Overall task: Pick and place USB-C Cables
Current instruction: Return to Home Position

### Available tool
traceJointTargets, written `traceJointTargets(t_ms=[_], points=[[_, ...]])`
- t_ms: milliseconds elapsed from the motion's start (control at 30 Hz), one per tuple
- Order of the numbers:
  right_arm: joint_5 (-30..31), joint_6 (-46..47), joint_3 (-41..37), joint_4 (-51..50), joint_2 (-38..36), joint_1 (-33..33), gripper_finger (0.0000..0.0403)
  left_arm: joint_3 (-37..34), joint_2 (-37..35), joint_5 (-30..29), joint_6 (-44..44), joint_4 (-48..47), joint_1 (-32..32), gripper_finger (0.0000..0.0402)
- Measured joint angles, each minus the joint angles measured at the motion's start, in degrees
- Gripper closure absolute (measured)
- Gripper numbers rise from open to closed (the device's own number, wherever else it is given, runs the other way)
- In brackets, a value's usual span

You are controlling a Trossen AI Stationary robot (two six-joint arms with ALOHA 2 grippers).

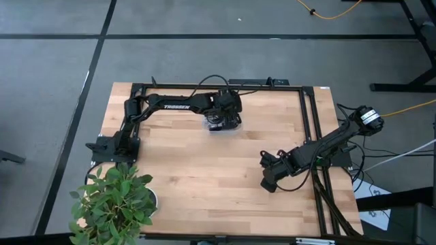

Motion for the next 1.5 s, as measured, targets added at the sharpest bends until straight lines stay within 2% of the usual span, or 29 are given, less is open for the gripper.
traceJointTargets(t_ms=[133,300,433,533,667,800,867,933,1033,1100,1133,1200,1333,1400,1500], points=[[0.02,0.01,0.00,0.07,0.00,0.00,0.0297,0.02,0.01,-0.33,-1.10,-0.15,-0.29,0.0230],[0.01,-0.12,0.00,-0.08,0.00,-0.02,0.0297,0.06,-2.03,-3.68,-1.54,0.84,-1.85,0.0230],[-1.09,0.06,0.00,-0.24,0.00,-0.04,0.0297,1.93,-4.97,-7.27,-1.41,-4.01,-4.49,0.0230],[-3.17,-0.10,0.00,-0.16,0.00,-0.02,0.0297,3.50,-7.04,-14.14,0.80,-9.01,-6.60,0.0230],[-2.87,-2.55,0.00,0.51,0.00,-0.02,0.0297,3.75,-9.35,-23.49,-0.19,-18.52,-9.44,0.0230],[2.90,-7.51,0.10,2.98,0.02,-0.02,0.0297,3.73,-9.91,-27.42,-1.18,-28.52,-12.09,0.0230],[5.66,-10.08,0.52,2.78,0.02,-0.03,0.0297,3.71,-9.91,-28.69,-6.14,-35.01,-13.19,0.0230],[6.43,-11.87,1.15,3.86,0.02,-0.04,0.0297,3.71,-9.91,-27.76,-13.23,-43.48,-13.90,0.0230],[6.12,-16.69,2.17,4.55,0.02,0.29,0.0297,3.66,-9.89,-18.82,-19.23,-58.77,-14.67,0.0230],[6.94,-22.50,2.92,6.33,0.02,0.52,0.0297,3.65,-9.94,-16.78,-25.92,-65.30,-15.15,0.0230],[6.93,-26.19,3.19,7.61,0.02,0.58,0.0297,3.42,-10.25,-16.55,-28.41,-65.63,-15.21,0.0230],[6.07,-35.43,3.71,10.87,0.02,0.59,0.0297,1.13,-12.99,-14.96,-28.10,-63.51,-15.02,0.0230],[2.88,-54.49,3.98,17.33,-0.26,0.54,0.0297,-2.21,-18.91,-12.31,-29.50,-65.72,-15.47,0.0230],[2.99,-60.06,3.98,18.99,-0.76,0.20,0.0297,-4.22,-22.34,-12.22,-31.10,-64.82,-15.54,0.0230],[4.42,-63.03,3.96,18.92,-2.81,-1.24,0.0297,-7.69,-28.89,-12.38,-34.69,-65.09,-15.63,0.0230]])
